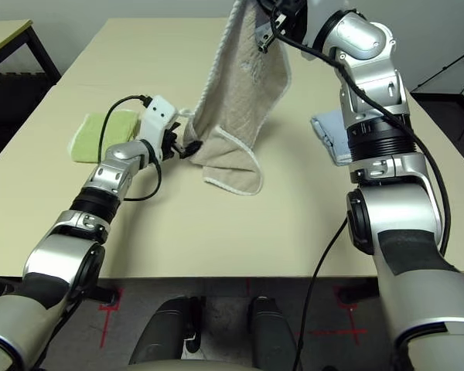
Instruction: Fold the towel and set it aside.
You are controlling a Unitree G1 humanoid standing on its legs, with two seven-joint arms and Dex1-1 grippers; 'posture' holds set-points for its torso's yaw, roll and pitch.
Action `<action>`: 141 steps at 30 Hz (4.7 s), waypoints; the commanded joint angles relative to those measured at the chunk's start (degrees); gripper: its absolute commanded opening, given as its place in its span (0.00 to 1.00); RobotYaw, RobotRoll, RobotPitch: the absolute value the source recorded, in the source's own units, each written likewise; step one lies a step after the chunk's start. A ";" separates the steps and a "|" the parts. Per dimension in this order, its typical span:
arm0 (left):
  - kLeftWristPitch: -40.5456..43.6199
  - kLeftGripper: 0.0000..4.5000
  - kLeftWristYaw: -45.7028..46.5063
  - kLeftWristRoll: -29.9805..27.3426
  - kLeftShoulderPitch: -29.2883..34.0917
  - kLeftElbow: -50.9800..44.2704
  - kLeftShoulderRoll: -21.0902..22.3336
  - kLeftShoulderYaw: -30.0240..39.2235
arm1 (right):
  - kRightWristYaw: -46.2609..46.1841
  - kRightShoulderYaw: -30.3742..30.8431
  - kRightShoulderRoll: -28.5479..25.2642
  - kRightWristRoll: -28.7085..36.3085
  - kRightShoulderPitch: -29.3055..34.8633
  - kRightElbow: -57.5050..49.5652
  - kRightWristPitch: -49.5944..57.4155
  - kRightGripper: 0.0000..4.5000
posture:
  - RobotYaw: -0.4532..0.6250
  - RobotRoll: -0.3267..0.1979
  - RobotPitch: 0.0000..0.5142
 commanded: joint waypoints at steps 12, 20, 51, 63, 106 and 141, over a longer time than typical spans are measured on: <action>3.04 1.00 -4.80 -6.26 -4.66 -0.91 4.29 6.10 | -1.26 -0.65 -1.10 -0.68 0.58 0.47 -0.07 0.00 | 0.52 0.62 0.23; 20.69 1.00 -9.63 -17.34 -5.69 -19.03 -0.15 9.84 | -1.06 -0.32 -0.66 -0.52 0.82 0.59 0.09 0.00 | 0.53 0.62 0.23; -0.67 1.00 9.90 9.12 1.15 4.82 9.35 -4.07 | -1.01 -0.83 -1.24 0.43 3.72 -5.62 4.79 0.00 | 0.52 0.62 0.27; 5.90 1.00 4.45 2.61 4.19 -10.12 6.10 1.24 | -0.58 -0.64 -1.08 0.79 4.25 -4.84 4.61 0.00 | 0.54 0.62 0.27; 2.79 1.00 -5.08 6.59 0.21 -5.07 12.10 -2.23 | -0.79 -0.97 -1.24 1.42 3.50 -5.51 5.57 0.00 | 0.52 0.62 0.26; 1.63 0.00 0.48 4.49 -5.81 2.04 11.26 3.11 | -4.29 -1.70 -2.94 0.45 5.20 -5.58 10.74 0.00 | 0.52 0.62 0.27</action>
